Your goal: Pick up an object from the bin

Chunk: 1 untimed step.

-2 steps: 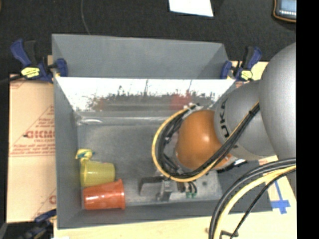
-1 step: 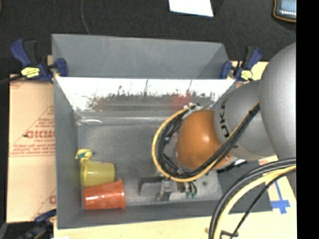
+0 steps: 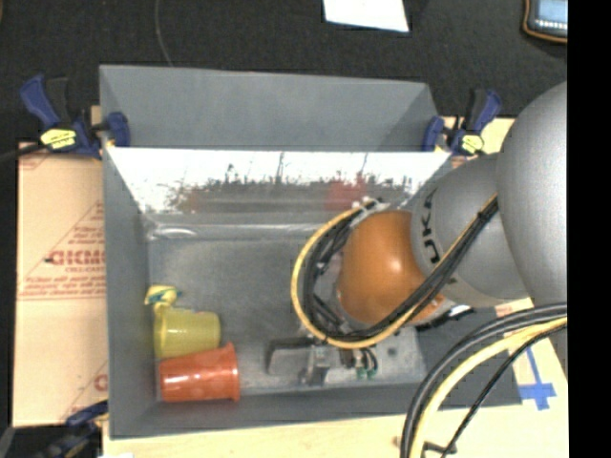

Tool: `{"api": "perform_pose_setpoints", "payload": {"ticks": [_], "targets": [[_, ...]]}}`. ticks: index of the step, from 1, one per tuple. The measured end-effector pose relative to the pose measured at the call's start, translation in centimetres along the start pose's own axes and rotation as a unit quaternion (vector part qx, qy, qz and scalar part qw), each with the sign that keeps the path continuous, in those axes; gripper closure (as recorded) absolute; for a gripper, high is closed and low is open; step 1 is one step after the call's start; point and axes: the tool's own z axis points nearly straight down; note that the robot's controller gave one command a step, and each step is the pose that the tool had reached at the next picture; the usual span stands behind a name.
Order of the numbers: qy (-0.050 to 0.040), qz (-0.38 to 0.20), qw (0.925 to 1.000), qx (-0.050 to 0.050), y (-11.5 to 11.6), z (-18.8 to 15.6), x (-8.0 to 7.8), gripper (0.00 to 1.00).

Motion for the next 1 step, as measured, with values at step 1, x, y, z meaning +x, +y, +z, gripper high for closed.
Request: {"api": "perform_pose_setpoints", "payload": {"ticks": [1], "targets": [[0.0008, 0.001, 1.0000, 0.000, -0.02, -2.20, 0.05, 1.00]]}}
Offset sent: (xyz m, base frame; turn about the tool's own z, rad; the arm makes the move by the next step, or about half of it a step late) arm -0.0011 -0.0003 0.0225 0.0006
